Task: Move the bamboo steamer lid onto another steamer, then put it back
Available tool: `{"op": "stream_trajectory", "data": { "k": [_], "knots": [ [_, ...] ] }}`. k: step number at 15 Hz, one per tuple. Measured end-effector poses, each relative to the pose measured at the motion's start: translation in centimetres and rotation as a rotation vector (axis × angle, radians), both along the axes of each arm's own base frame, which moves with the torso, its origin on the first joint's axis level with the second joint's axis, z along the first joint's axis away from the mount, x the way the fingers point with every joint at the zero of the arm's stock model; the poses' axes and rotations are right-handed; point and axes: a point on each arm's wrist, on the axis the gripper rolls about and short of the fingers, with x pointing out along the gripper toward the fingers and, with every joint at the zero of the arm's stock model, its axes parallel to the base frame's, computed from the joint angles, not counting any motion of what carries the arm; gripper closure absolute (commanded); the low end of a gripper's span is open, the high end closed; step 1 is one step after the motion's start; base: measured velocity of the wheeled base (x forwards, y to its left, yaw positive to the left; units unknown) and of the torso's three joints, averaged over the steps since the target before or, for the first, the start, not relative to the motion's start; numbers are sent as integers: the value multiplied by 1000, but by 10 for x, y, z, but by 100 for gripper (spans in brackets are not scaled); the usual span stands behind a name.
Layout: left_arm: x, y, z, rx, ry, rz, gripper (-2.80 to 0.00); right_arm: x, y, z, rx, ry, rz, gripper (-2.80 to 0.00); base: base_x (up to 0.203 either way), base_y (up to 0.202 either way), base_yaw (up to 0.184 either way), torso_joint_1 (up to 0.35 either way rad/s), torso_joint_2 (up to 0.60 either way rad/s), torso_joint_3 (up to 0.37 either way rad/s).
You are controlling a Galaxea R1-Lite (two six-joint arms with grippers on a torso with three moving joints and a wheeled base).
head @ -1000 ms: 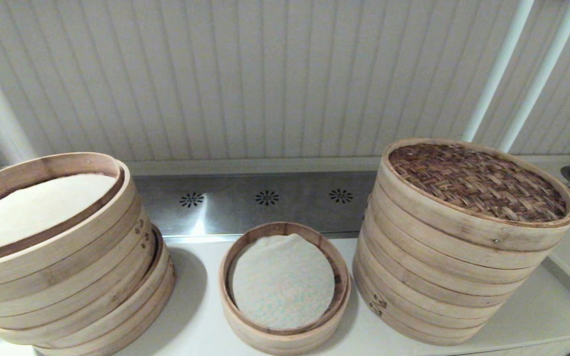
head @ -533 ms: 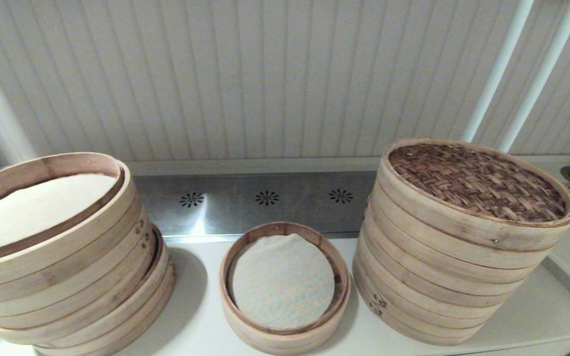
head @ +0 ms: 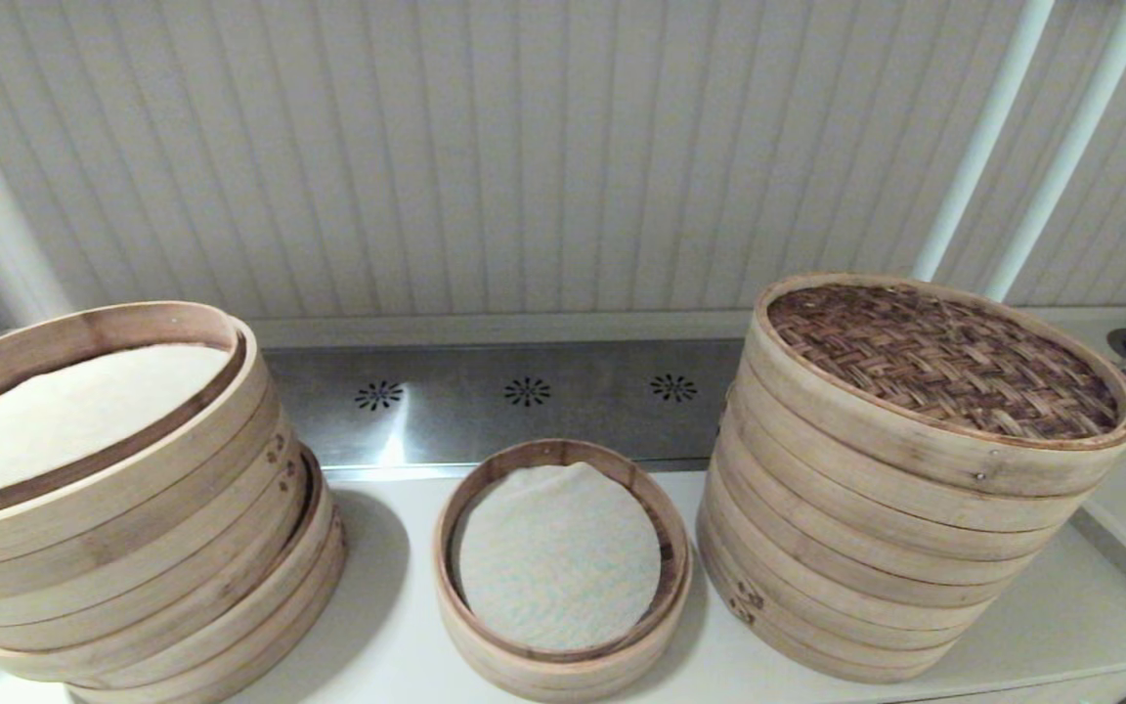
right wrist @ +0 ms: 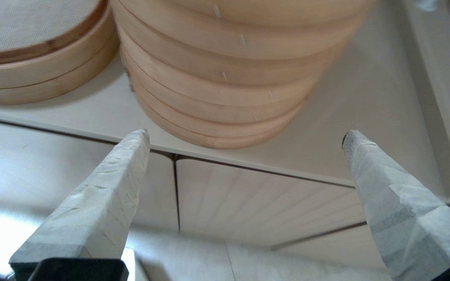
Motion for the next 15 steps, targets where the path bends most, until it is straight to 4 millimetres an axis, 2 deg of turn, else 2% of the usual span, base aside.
{"op": "stream_trajectory", "data": {
  "k": [4, 5, 7, 11, 15],
  "knots": [
    [0, 0, 0, 0, 0, 0, 0, -16, -3, -48, 81, -54, -53, -280, 0, 0, 0, 0, 0, 0],
    [0, 0, 0, 0, 0, 0, 0, -17, -3, -52, 130, -68, -59, -280, 0, 0, 0, 0, 0, 0],
    [0, 0, 0, 0, 0, 0, 0, -18, -3, -56, 192, -105, -64, -280, 0, 0, 0, 0, 0, 0],
    [0, 0, 0, 0, 0, 0, 0, -20, -2, -60, 197, -102, -61, -280, 0, 0, 0, 0, 0, 0],
    [0, 0, 0, 0, 0, 0, 0, -30, -2, -63, 156, -195, -84, -280, 0, 0, 0, 0, 0, 0]
  ]
}}
